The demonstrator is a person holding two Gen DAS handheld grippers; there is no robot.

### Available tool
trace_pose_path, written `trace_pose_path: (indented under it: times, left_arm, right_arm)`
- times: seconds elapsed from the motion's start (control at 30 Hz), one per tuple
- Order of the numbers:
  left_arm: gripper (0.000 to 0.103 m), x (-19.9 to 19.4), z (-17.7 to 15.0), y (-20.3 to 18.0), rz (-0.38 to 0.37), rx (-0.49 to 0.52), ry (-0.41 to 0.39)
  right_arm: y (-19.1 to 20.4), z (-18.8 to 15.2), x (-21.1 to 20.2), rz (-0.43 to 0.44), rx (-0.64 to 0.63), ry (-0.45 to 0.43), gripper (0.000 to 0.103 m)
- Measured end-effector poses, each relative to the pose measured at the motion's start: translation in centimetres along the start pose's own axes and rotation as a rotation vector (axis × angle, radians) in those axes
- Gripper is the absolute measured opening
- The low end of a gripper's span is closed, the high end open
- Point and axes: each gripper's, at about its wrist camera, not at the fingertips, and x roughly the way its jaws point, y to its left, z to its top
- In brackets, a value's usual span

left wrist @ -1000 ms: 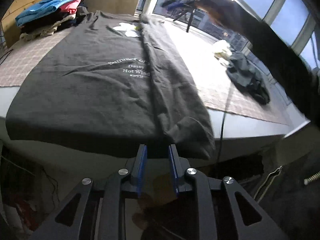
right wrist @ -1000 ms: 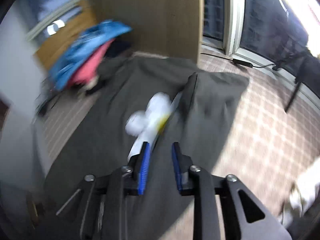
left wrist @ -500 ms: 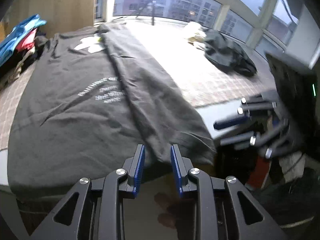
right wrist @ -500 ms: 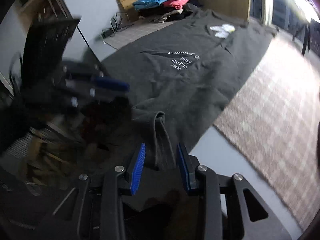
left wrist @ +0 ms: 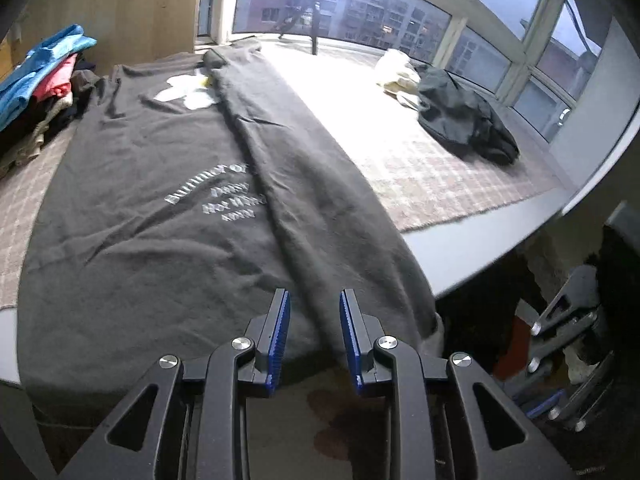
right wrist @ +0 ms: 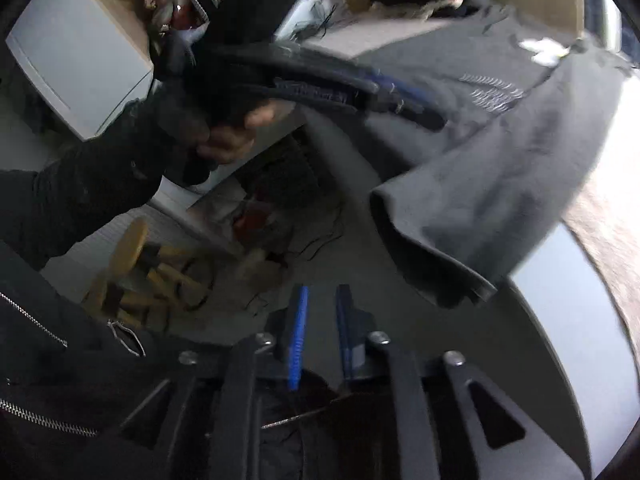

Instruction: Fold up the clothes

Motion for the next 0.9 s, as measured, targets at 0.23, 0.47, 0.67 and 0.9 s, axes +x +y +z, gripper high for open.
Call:
trace_pose_path:
  times: [0.23, 0.47, 0.67, 0.9]
  left_arm:
    - [0.025, 1.5, -2.7, -1.8, -0.054, -0.021, 0.074]
    - [0.026, 3.9, -5.2, -0.9, -0.08, -0.165, 0.174]
    - [0.011, 4.4, -5.0, -1.4, -0.114, -0.144, 0.177]
    - [0.005, 3.7, -4.4, -2.0, -0.129, -0.094, 0.166]
  right_arm:
    - [-6.3, -2.8, -2.6, -0.227, 0.246, -0.149, 0.026]
    - [-7.2, -1.5, 0.9, -0.201, 0.154, -0.093, 0.026]
    - [-6.8, -1.0, 2.2, -0.17, 0.17, -0.085, 0.026]
    - [-6.4, -1.4, 2.9, -0.139, 0.116, -0.06, 0.024]
